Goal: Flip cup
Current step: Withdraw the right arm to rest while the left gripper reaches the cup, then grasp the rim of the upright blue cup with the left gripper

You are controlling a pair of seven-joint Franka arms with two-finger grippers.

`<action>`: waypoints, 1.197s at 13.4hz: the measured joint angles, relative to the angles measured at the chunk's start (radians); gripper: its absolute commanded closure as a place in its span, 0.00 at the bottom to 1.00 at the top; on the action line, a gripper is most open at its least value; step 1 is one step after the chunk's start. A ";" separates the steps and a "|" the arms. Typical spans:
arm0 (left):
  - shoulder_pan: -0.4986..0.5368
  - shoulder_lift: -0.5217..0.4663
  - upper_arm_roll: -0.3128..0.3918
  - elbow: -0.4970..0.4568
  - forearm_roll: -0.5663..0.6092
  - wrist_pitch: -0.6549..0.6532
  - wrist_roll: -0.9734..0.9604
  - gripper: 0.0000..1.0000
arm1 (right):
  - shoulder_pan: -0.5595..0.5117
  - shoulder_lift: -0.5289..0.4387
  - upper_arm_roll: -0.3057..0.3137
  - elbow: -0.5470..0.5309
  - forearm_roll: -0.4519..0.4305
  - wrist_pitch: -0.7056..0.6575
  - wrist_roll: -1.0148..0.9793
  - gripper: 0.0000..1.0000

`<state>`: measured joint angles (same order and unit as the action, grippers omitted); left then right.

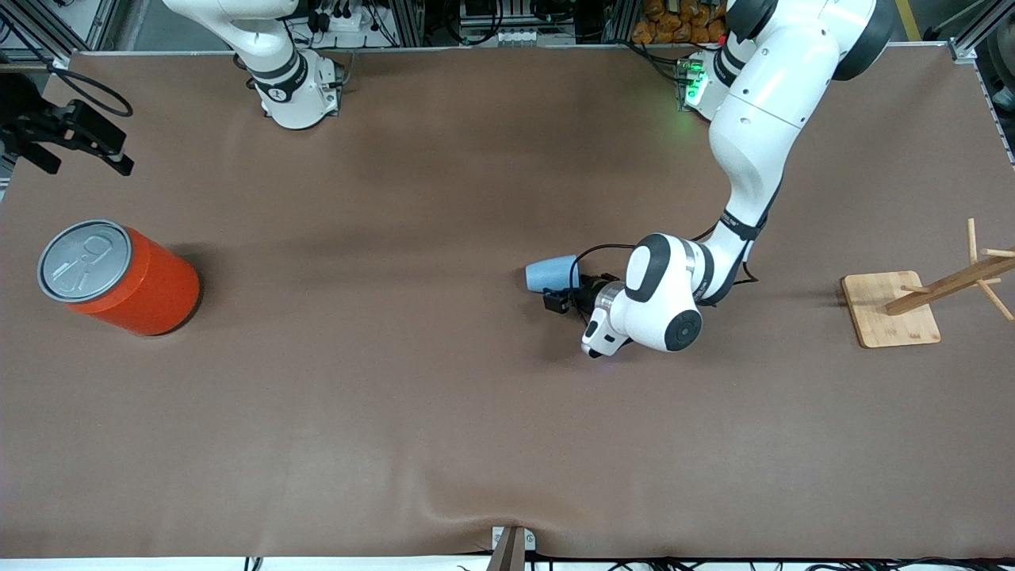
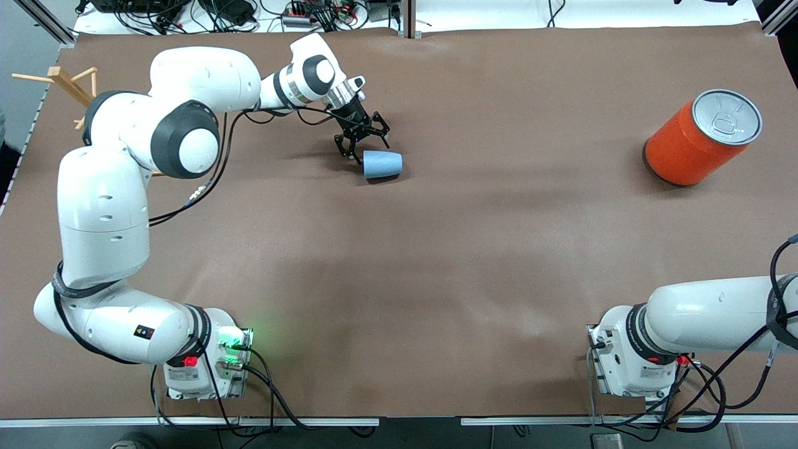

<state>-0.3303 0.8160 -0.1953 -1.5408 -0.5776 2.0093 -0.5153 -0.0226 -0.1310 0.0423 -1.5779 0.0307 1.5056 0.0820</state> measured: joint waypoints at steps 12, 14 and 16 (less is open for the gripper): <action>-0.001 -0.002 -0.003 0.025 -0.015 0.000 -0.123 1.00 | 0.000 0.037 -0.047 0.052 0.011 -0.031 -0.005 0.00; -0.002 -0.003 -0.003 0.030 -0.015 0.000 -0.147 1.00 | 0.000 0.037 -0.046 0.053 0.014 -0.031 -0.005 0.00; -0.005 -0.004 0.000 0.033 -0.013 0.000 -0.158 1.00 | 0.000 0.037 -0.046 0.053 0.015 -0.031 -0.006 0.00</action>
<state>-0.3353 0.8124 -0.1958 -1.5079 -0.5905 2.0096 -0.6737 -0.0223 -0.0943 -0.0041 -1.5253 0.0457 1.4742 0.0761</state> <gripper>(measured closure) 0.925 0.000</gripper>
